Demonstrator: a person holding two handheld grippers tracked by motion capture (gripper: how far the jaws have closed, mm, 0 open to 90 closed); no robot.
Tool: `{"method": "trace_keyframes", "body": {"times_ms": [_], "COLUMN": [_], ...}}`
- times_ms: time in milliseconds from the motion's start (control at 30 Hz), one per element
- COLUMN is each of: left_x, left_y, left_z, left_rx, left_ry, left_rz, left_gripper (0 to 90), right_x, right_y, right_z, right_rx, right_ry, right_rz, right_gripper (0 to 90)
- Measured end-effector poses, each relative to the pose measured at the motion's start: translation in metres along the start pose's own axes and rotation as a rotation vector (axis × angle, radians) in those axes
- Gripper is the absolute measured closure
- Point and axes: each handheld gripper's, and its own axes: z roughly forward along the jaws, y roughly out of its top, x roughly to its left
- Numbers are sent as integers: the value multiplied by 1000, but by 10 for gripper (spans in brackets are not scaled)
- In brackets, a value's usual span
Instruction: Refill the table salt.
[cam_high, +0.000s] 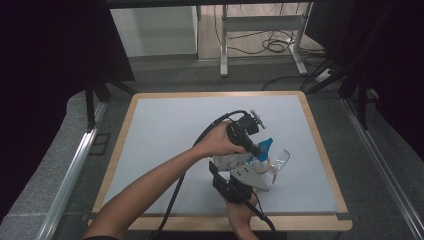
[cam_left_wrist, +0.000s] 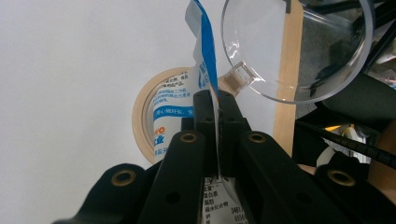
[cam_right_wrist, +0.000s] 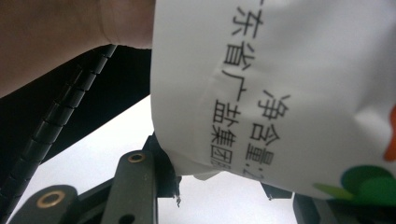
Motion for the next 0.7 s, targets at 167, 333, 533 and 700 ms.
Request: {"method": "trace_keyframes", "body": {"times_ms": [167, 333, 533, 700], "left_x": [2, 2, 2, 3], "left_y": [0, 1, 2, 1], "left_z": [1, 1, 1, 1], "left_rx": [-1, -8, 2, 2], "left_ry": [-10, -25, -23, -23], "left_rz": [-7, -14, -14, -14], "left_gripper": [900, 900, 900, 900], "right_x": [-1, -2, -2, -2], "right_y": [0, 2, 3, 2], "right_z": [0, -1, -2, -2], "right_rx": [1, -10, -13, -11], "right_ry": [-2, -5, -4, -4], "right_rz": [2, 7, 4, 3], "right_gripper": [567, 571, 572, 572]}}
